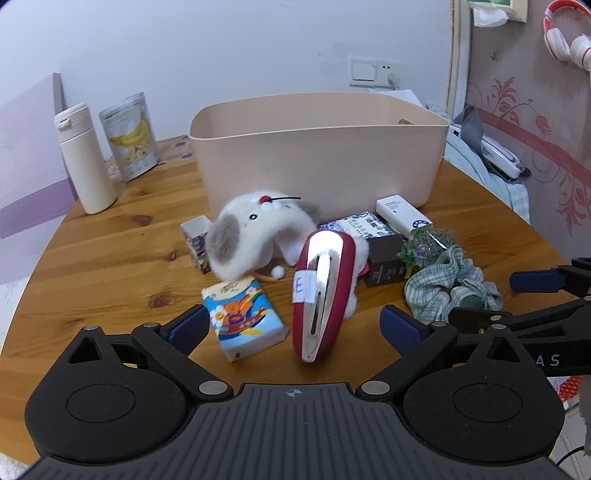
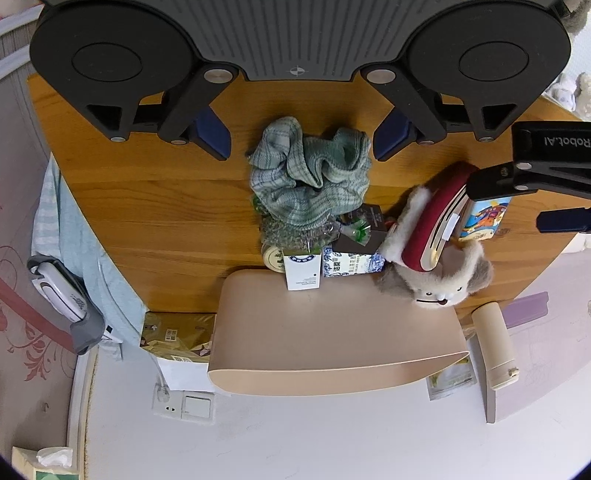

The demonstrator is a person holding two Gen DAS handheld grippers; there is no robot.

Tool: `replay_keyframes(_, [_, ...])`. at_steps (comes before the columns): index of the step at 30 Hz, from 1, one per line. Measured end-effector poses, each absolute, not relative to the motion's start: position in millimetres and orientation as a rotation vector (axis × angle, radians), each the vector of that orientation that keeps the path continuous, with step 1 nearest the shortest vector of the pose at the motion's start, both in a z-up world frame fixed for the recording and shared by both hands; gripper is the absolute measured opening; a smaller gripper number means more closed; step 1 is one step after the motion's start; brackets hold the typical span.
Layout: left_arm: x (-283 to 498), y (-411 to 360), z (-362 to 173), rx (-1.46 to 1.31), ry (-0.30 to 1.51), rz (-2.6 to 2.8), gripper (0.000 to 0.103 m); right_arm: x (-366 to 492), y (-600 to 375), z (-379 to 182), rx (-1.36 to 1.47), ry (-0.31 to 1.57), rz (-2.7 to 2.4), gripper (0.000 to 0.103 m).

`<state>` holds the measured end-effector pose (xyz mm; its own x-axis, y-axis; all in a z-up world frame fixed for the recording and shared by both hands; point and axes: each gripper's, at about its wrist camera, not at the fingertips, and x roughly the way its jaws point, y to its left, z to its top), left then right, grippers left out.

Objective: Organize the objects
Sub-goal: 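Grasp the red-and-white hair clip with the left tool while the right tool grasps the green plaid scrunchie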

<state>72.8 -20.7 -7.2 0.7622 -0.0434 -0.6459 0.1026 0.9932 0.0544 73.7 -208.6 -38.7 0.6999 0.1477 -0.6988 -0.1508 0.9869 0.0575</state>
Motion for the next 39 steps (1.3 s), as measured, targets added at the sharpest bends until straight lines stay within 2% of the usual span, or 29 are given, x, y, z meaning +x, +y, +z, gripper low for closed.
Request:
replay_keyframes(12, [103.4, -29.5, -11.8, 0.13, 0.752, -0.11, 0.095, 95.5, -211.0, -48.6, -0.007, 0.83, 0.204, 0.086])
replay_keyframes(17, [115.7, -32.3, -15.5, 0.143, 0.781, -0.131, 0.085, 103.1, -208.0, -50.8, -0.015, 0.844, 0.212, 0.085])
replay_keyframes(27, [137.9, -34.1, -29.2, 0.138, 0.844, -0.177, 0.08, 114.3, -210.8, -53.3, -0.013, 0.864, 0.198, 0.079])
replay_keyframes(29, [140.4, -35.7, -30.9, 0.156, 0.844, -0.181, 0.076, 115.8, -211.6, -54.1, -0.011, 0.869, 0.197, 0.077])
replay_keyframes(30, [141.5, -36.8, -31.1, 0.166, 0.843, -0.183, 0.073, 116.7, -212.0, -54.4, -0.007, 0.87, 0.196, 0.073])
replay_keyframes(32, [144.8, -37.4, -31.9, 0.161, 0.861, -0.199, 0.056, 117.4, -213.1, -54.6, 0.004, 0.865, 0.196, 0.065])
replay_keyframes(34, [148.0, -35.4, -33.0, 0.135, 0.881, -0.216, 0.051, 118.7, -212.1, -54.3, 0.003, 0.864, 0.199, 0.055])
replay_keyframes(39, [149.2, -32.8, -32.9, 0.125, 0.877, -0.218, 0.044, 119.3, -209.9, -52.1, -0.014, 0.859, 0.205, 0.043])
